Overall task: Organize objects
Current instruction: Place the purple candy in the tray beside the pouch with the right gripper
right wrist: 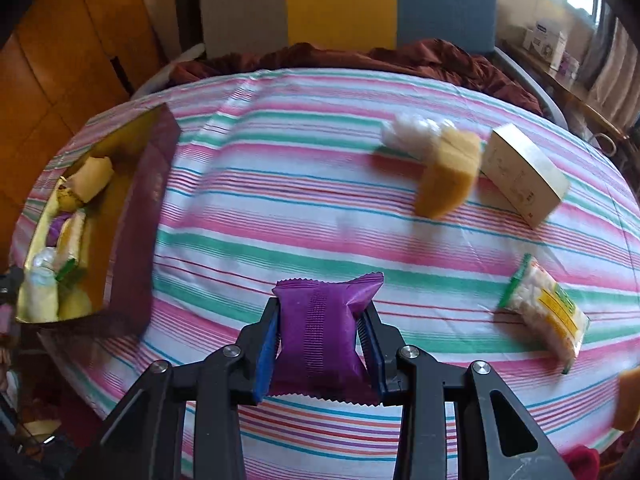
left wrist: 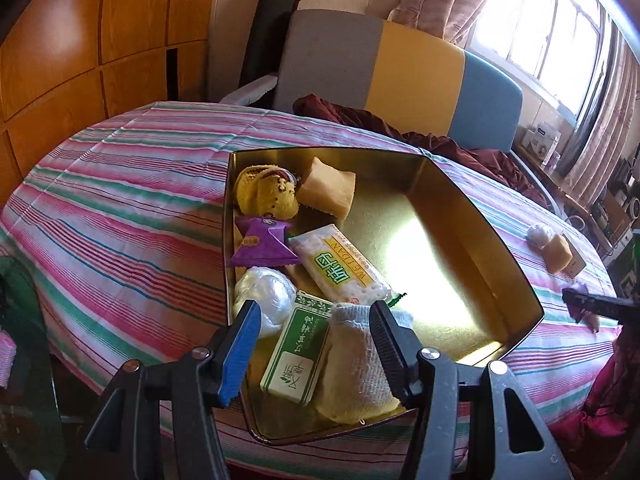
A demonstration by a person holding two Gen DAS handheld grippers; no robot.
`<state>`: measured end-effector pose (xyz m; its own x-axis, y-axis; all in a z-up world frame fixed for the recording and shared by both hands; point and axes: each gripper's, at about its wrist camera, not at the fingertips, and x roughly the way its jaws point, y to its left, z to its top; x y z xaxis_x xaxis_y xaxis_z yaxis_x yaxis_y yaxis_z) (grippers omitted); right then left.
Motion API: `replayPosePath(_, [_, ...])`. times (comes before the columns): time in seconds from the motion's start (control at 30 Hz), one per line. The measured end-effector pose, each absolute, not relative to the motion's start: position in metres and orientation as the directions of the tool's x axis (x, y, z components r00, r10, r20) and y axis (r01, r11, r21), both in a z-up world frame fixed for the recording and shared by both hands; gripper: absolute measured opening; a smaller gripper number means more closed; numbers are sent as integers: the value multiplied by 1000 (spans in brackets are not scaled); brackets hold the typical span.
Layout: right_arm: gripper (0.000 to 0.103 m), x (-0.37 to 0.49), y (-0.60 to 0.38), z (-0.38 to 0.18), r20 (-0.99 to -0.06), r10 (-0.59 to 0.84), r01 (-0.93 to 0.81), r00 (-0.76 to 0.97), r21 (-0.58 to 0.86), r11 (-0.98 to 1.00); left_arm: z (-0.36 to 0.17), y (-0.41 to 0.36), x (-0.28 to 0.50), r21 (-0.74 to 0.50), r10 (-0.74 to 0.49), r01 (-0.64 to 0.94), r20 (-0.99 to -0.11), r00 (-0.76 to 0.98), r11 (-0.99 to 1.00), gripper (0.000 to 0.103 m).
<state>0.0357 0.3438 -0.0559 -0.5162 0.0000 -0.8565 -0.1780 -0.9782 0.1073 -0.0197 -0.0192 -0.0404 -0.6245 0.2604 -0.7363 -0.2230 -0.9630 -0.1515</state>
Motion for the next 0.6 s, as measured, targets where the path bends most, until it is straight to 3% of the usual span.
replayPosePath(0.3, [38, -1, 224, -19, -779, -233, 143, -583, 183, -973, -32, -14, -15, -95, 225, -228, -718, -659, -969, 57])
replayPosePath(0.6, [39, -25, 144, -51, -830, -302, 300, -468, 171, -938, -31, -17, -15, -94, 222, -223, -716, -662, -970, 57])
